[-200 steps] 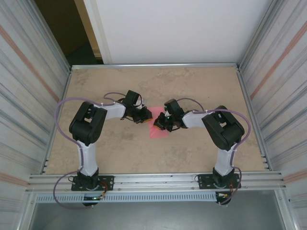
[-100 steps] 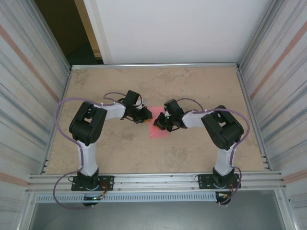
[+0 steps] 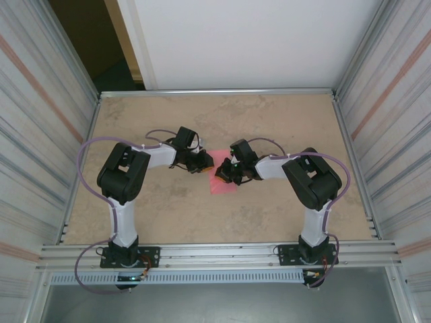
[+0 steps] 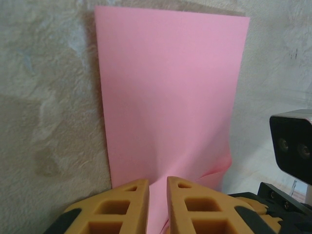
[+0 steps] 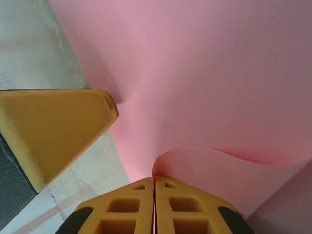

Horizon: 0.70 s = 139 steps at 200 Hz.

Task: Fold a paper plane with a square sheet of paper (pick it up from the middle)
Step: Fold the triangle a second time at the center of the table.

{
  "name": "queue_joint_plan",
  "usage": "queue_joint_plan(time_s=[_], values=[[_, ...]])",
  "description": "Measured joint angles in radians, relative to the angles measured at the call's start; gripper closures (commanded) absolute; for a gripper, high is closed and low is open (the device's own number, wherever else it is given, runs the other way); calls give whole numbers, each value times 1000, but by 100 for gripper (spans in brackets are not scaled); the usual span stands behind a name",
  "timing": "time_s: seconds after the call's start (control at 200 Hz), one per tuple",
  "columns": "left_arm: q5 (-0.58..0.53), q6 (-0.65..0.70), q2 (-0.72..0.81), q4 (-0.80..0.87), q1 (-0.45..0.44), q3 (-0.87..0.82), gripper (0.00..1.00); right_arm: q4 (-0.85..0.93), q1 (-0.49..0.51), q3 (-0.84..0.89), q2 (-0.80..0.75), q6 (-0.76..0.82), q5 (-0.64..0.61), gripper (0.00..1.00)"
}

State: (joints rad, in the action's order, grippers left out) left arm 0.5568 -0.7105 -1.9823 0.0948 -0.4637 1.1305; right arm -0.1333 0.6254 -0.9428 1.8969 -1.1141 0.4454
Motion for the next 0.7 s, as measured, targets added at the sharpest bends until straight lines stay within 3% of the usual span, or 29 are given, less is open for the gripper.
queue_joint_plan(time_s=[0.416,0.697], values=[[-99,0,142,88,101,-6,76,18,4,-30,0,0,-1,66],[-113,-23,266,21,110,-159,71,28,5,-46,0,2,1,56]])
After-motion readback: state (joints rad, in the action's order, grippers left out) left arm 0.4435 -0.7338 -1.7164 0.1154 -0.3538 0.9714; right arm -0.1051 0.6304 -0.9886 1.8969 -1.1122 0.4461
